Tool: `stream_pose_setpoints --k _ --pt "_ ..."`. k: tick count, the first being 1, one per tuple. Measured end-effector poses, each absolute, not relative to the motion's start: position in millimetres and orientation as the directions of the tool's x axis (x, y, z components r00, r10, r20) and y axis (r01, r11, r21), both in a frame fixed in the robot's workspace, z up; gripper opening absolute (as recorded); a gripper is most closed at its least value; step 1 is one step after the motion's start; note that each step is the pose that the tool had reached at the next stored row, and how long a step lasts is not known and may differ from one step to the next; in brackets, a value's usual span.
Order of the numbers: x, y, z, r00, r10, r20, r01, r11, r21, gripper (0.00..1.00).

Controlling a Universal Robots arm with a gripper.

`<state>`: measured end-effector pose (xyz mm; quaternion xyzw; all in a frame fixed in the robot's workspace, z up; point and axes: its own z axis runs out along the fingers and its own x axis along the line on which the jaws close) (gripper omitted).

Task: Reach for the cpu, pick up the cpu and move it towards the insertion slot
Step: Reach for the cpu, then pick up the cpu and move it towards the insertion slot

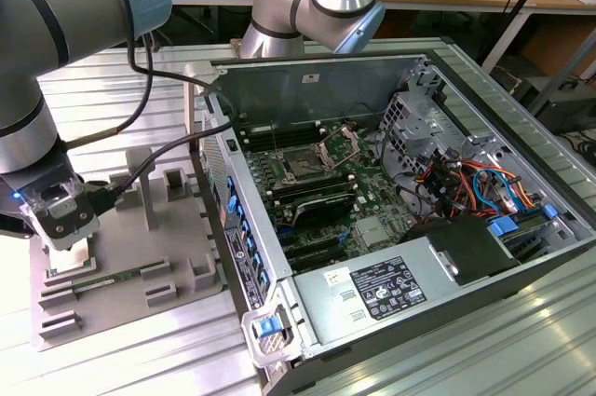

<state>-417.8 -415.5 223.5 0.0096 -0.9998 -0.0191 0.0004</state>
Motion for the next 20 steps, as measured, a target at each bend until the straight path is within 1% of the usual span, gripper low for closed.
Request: stream_pose_setpoints --k 20 --pt "-419 -421 210 -1.0 -0.019 0.001 -0.019 0.999 0.038 0.11"
